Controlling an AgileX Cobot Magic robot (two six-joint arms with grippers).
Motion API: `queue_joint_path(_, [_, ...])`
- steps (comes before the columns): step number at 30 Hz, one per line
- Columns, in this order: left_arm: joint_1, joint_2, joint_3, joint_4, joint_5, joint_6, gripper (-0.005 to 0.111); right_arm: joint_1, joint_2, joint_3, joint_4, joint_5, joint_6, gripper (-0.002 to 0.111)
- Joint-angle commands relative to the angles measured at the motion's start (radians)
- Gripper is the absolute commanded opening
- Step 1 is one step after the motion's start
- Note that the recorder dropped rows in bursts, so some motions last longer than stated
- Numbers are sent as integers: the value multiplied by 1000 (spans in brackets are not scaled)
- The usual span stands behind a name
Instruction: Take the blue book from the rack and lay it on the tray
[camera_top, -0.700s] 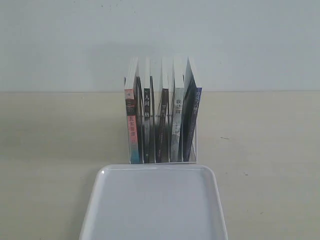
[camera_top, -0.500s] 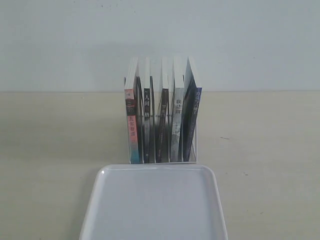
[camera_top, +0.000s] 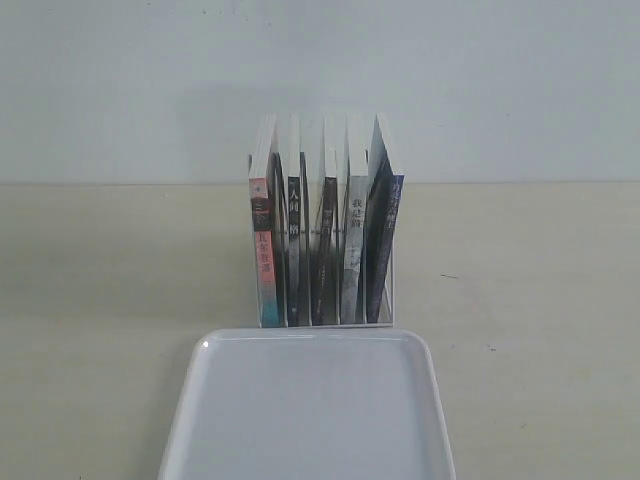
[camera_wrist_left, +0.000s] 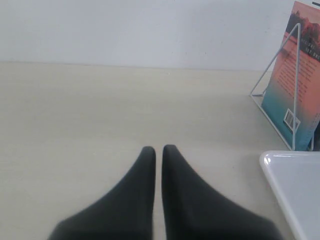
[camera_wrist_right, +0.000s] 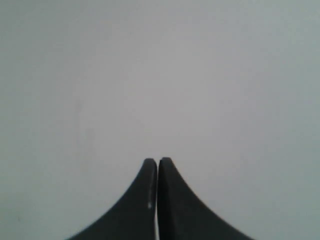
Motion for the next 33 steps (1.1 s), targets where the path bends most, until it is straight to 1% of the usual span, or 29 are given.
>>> queue_joint_path(1, [1, -3, 4, -11, 2, 2, 4, -6, 156, -277, -62, 245, 8, 0])
queue_joint_path(2, [1, -3, 4, -11, 2, 2, 4, -6, 200, -339, -98, 347, 8, 0])
queue_joint_path(3, [1, -3, 4, -11, 2, 2, 4, -6, 272, -427, -148, 506, 8, 0])
queue_joint_path(4, [1, -3, 4, -11, 2, 2, 4, -6, 321, -483, -162, 612, 8, 0])
queue_joint_path(7, [1, -3, 4, -11, 2, 2, 4, -6, 502, -642, -155, 995, 8, 0])
queue_joint_path(8, [1, -3, 4, -11, 2, 2, 4, -6, 607, -721, -152, 1232, 8, 0])
queue_joint_path(9, [1, -3, 4, -11, 2, 2, 4, -6, 644, -750, -152, 1317, 8, 0])
queue_joint_path(10, [1, -3, 4, -11, 2, 2, 4, -6, 726, -779, -143, 1470, 16, 0])
queue_joint_path(11, [1, -3, 4, -11, 2, 2, 4, -6, 753, -781, -133, 1495, 29, 0])
queue_joint_path(14, [1, -3, 4, -11, 2, 2, 4, -6, 883, -778, -89, 1494, 22, 0])
queue_joint_path(15, [1, -3, 4, -11, 2, 2, 4, -6, 919, -778, -47, 1518, -78, 0])
queue_joint_path(18, [1, -3, 4, -11, 2, 2, 4, -4, 1022, -778, 269, 1560, -394, 0])
queue_joint_path(19, [1, -3, 4, -11, 2, 2, 4, 14, 1050, -778, 332, 1542, -458, 1])
queue_joint_path(20, [1, -3, 4, -11, 2, 2, 4, 51, 1072, -778, 347, 1503, -479, 6])
queue_joint_path(22, [1, -3, 4, -11, 2, 2, 4, 154, 1109, -805, 342, 1424, -470, 19])
queue_joint_path(23, [1, -3, 4, -11, 2, 2, 4, 211, 1130, -842, 332, 1419, -448, 22])
queue_joint_path(24, [1, -3, 4, -11, 2, 2, 4, 283, 1163, -910, 295, 1415, -399, 21])
queue_joint_path(25, [1, -3, 4, -11, 2, 2, 4, 311, 1185, -954, 255, 1411, -350, 21])
queue_joint_path(26, [1, -3, 4, -11, 2, 2, 4, 351, 1234, -1038, 154, 1413, -241, 21])
queue_joint_path(27, [1, -3, 4, -11, 2, 2, 4, 367, 1270, -1084, 91, 1415, -176, 21])
queue_joint_path(28, [1, -3, 4, -11, 2, 2, 4, 392, 1328, -1167, -13, 1420, -70, 21])
queue_joint_path(29, [1, -3, 4, -11, 2, 2, 4, 402, 1360, -1203, -50, 1422, -29, 21])
queue_joint_path(33, [1, -3, 4, -11, 2, 2, 4, 441, 1535, -1370, -81, 1440, 2, 21])
